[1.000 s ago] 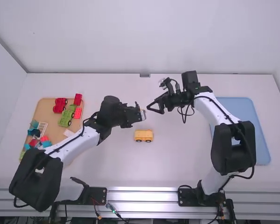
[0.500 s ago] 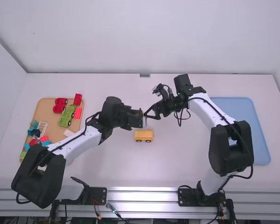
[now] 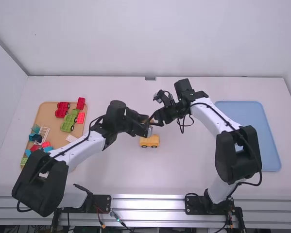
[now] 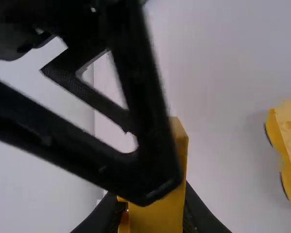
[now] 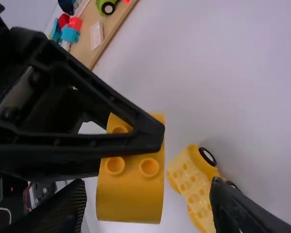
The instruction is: Assemble lego blocks to make yellow taxi
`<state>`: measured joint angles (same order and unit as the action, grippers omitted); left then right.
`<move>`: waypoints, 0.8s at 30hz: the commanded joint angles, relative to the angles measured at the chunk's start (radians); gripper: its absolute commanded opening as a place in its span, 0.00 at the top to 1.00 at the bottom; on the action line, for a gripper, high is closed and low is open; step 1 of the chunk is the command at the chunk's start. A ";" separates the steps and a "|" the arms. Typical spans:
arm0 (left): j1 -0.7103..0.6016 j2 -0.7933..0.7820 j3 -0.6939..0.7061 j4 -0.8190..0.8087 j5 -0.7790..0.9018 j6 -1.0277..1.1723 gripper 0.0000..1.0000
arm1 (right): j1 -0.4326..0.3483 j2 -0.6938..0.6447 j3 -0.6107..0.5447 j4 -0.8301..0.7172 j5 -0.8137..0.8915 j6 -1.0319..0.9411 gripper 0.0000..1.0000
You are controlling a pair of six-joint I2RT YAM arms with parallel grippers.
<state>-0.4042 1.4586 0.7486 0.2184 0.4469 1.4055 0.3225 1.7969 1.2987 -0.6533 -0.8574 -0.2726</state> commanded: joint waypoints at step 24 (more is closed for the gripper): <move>-0.002 0.062 -0.021 0.057 0.095 0.141 0.98 | 0.051 0.010 0.025 -0.036 0.111 0.078 0.53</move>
<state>-0.4042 1.5097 0.7383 0.2749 0.5056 1.5360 0.3756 1.7969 1.2987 -0.6849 -0.7471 -0.2039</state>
